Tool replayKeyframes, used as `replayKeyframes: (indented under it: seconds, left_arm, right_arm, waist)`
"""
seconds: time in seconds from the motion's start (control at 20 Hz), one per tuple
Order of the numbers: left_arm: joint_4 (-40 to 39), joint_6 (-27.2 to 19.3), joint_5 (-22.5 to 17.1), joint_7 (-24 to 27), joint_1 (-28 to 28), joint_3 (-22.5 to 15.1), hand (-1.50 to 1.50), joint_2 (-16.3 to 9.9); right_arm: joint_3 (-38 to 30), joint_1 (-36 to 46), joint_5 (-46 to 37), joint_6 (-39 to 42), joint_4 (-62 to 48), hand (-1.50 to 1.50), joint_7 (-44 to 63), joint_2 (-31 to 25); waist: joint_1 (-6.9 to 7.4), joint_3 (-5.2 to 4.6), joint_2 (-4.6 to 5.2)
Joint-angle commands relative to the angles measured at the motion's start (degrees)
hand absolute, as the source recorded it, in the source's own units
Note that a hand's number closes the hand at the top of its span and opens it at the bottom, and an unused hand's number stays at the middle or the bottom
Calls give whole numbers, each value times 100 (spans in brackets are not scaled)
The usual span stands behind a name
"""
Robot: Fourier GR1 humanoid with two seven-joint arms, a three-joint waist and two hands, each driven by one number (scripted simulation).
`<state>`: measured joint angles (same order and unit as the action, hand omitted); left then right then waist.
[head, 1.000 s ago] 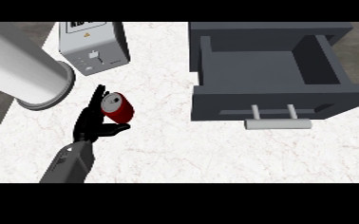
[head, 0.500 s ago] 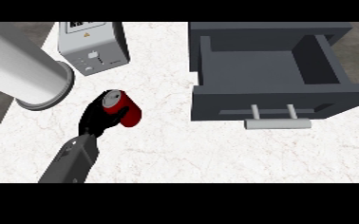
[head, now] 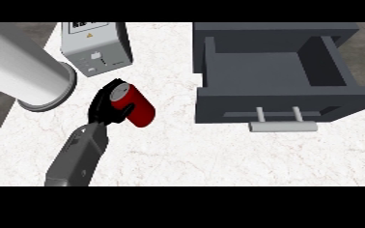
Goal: Pick up the can, place it into the drawer and close the drawer
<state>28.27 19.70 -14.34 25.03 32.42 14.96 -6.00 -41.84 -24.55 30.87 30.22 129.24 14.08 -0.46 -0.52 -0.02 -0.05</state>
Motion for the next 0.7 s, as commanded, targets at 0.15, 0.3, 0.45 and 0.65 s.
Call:
replayKeyframes:
  seconds: [0.15,0.3,0.45,0.65]
  left_arm:
    - [1214,-583,-307,-252,-662,78,150,102]
    - [2228,-1397,-451,-544,-1052,-467,150,585]
    - [2943,-1637,-581,-866,-1228,-746,150,593]
    - [4031,-2198,-373,-1687,-992,-969,150,595]
  right_arm:
    - [-65,-391,156,204,-151,-150,-390,43]
    - [-297,5,427,-9,-163,-150,-7,-198]
    - [-492,-106,725,-25,-68,-150,285,-370]
    - [-39,-9,38,-161,183,-150,132,42]
  waist:
    - [52,9,-33]
    - [97,9,-45]
    - [47,4,-22]
    - [84,7,-28]
